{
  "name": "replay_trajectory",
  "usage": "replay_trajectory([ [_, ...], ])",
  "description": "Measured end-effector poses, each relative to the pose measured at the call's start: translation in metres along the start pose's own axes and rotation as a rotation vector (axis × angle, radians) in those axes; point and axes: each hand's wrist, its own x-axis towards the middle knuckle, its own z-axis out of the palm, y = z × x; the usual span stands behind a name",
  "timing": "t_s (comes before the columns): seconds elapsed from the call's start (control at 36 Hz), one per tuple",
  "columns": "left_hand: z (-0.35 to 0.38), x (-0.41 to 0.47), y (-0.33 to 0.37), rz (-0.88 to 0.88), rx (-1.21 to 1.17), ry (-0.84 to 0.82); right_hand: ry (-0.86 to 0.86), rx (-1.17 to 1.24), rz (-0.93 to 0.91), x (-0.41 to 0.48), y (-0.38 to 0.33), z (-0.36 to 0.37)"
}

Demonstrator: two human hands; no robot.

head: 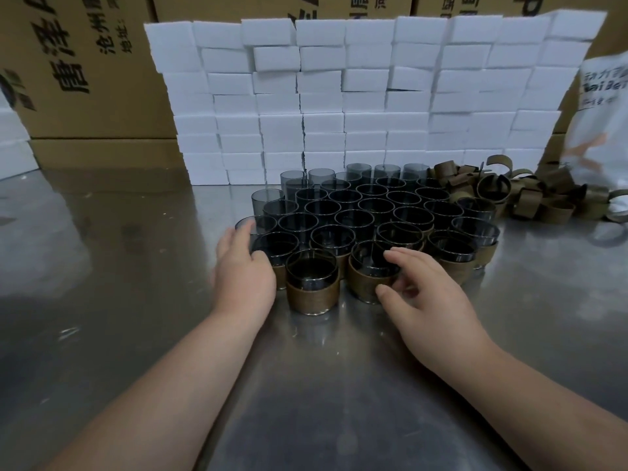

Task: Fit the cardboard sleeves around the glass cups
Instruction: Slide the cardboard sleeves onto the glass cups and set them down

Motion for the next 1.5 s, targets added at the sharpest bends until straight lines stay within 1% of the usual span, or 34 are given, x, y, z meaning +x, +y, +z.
replay_trajectory([
  [0.06,0.001,0.000,0.000,0.003,-0.012,-0.022,-0.007,0.011,0.002,0.000,-0.001,0.000],
  [0.14,0.001,0.002,0.003,-0.046,-0.073,-0.007,-0.006,0.018,-0.006,0.001,-0.001,0.000],
  [0.19,0.001,0.001,0.005,-0.067,-0.094,-0.046,-0.014,0.023,-0.010,0.001,-0.002,0.000],
  [0.31,0.000,-0.002,0.005,0.029,0.054,-0.147,-0.031,0.040,-0.017,0.001,-0.004,0.001],
  [0.42,0.001,-0.001,0.009,0.049,0.230,-0.099,-0.046,0.055,-0.044,0.002,-0.004,0.001],
  [0.47,0.001,-0.003,0.011,0.052,0.263,-0.083,-0.053,0.064,-0.061,0.002,-0.003,0.002],
  [0.56,0.001,-0.004,0.012,0.038,0.231,-0.078,-0.042,0.081,-0.096,0.001,-0.003,0.001],
  [0.64,0.000,-0.005,0.014,0.014,0.197,-0.060,0.011,0.111,-0.144,0.001,-0.004,-0.001],
  [0.81,-0.001,-0.005,0.016,-0.055,0.224,-0.032,0.131,0.165,-0.304,0.000,-0.008,-0.004],
  [0.94,-0.002,0.000,0.013,-0.116,0.268,0.056,0.130,0.258,-0.383,-0.003,-0.006,-0.006],
  [1.03,-0.004,0.004,0.011,-0.134,0.222,0.162,0.119,0.295,-0.314,-0.002,-0.006,-0.010],
  [1.11,-0.006,0.005,0.012,-0.145,0.140,0.297,0.084,0.361,-0.170,-0.003,-0.007,-0.012],
  [1.17,-0.006,0.003,0.015,-0.094,0.062,0.366,0.042,0.385,-0.100,-0.003,-0.008,-0.012],
  [1.25,-0.004,-0.004,0.020,0.093,-0.015,0.402,0.001,0.441,0.002,-0.002,-0.009,-0.008],
  [1.31,-0.004,-0.008,0.022,0.186,-0.033,0.401,0.014,0.500,0.060,0.000,-0.009,-0.006],
  [1.36,-0.003,-0.011,0.022,0.239,-0.041,0.391,0.031,0.533,0.089,0.000,-0.010,-0.006],
  [1.5,-0.001,-0.016,0.021,0.389,-0.041,0.326,0.097,0.539,0.089,0.003,-0.006,-0.006],
])
